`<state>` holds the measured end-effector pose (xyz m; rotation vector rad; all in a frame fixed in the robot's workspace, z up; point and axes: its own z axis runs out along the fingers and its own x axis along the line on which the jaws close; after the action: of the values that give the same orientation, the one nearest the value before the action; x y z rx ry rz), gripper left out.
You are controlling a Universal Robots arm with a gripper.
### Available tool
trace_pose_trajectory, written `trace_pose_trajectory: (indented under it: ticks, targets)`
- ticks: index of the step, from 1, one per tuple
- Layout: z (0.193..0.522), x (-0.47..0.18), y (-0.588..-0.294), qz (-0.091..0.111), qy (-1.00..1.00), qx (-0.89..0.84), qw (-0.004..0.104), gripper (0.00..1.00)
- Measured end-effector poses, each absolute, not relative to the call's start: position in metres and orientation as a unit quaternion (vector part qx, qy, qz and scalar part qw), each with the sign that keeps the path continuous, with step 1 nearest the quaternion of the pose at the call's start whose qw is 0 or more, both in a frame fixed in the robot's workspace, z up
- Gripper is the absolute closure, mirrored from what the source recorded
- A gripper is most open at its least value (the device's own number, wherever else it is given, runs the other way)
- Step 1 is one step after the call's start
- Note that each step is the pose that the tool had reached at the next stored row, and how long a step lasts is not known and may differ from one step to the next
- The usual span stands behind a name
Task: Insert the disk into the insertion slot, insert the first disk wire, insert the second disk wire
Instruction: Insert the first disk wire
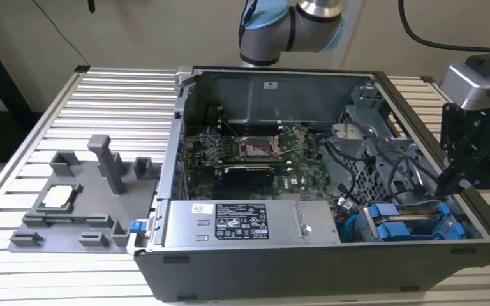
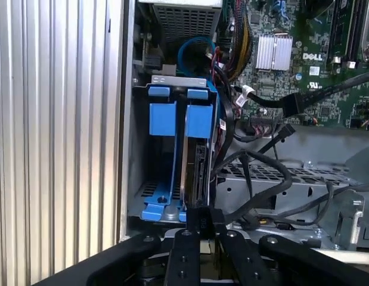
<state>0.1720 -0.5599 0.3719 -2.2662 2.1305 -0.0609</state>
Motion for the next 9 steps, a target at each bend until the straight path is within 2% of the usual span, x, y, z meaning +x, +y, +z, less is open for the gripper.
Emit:
trace_pose_trajectory:
  ticks: [3,9]
  targets:
    - [0.371,0.175,-0.56,-0.004,0.685,-0.729,0.001,0.81]
    - [0.362,0.176,-0.558,-0.001,0.686,-0.727,-0.003,0.81]
